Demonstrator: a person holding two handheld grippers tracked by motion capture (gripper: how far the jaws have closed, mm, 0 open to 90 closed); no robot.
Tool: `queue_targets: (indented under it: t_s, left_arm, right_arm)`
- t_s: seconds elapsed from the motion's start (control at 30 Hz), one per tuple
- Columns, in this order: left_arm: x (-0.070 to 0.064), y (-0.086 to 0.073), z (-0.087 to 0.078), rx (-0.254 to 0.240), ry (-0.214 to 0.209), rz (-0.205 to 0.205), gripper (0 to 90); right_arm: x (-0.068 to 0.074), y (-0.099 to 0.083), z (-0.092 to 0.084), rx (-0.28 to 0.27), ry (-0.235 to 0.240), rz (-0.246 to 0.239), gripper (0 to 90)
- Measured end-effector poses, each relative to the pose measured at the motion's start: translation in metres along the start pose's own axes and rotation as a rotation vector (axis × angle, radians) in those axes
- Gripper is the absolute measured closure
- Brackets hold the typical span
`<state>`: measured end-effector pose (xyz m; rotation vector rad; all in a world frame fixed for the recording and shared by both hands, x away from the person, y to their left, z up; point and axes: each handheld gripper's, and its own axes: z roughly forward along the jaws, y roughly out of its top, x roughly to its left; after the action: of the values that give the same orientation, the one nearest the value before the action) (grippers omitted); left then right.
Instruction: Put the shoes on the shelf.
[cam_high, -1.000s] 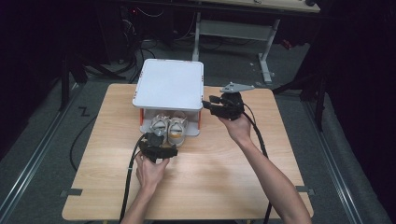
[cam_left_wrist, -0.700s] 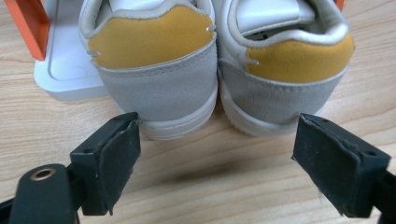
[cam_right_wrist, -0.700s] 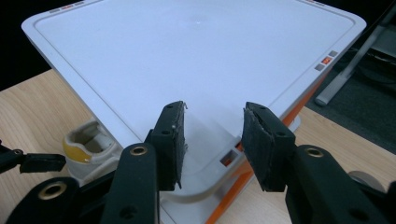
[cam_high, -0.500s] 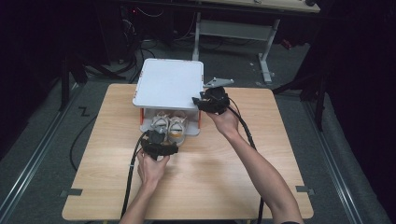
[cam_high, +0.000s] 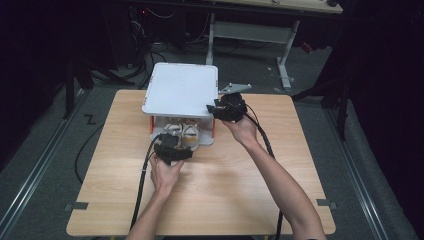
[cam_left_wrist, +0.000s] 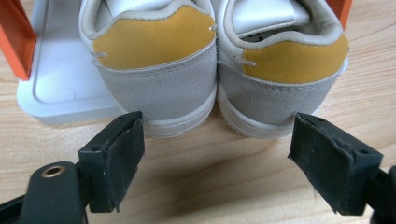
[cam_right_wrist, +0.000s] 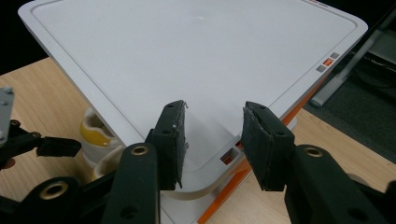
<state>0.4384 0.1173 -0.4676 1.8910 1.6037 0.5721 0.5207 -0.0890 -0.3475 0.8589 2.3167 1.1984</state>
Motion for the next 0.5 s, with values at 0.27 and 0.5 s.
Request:
queue_targets:
  t_s: [0.27,0.5]
  left_arm:
    - [0.0025,0.0026,0.0084,-0.046,-0.001,-0.031,19.7]
    - [0.0026,0.0067,0.0111,-0.038,0.008,-0.025,20.1]
  right_arm:
    - [-0.0002,-0.0001,0.0000,-0.001,0.002,-0.005,59.7]
    - [0.0000,0.0000,0.0000,0.001,0.000,-0.005,59.7]
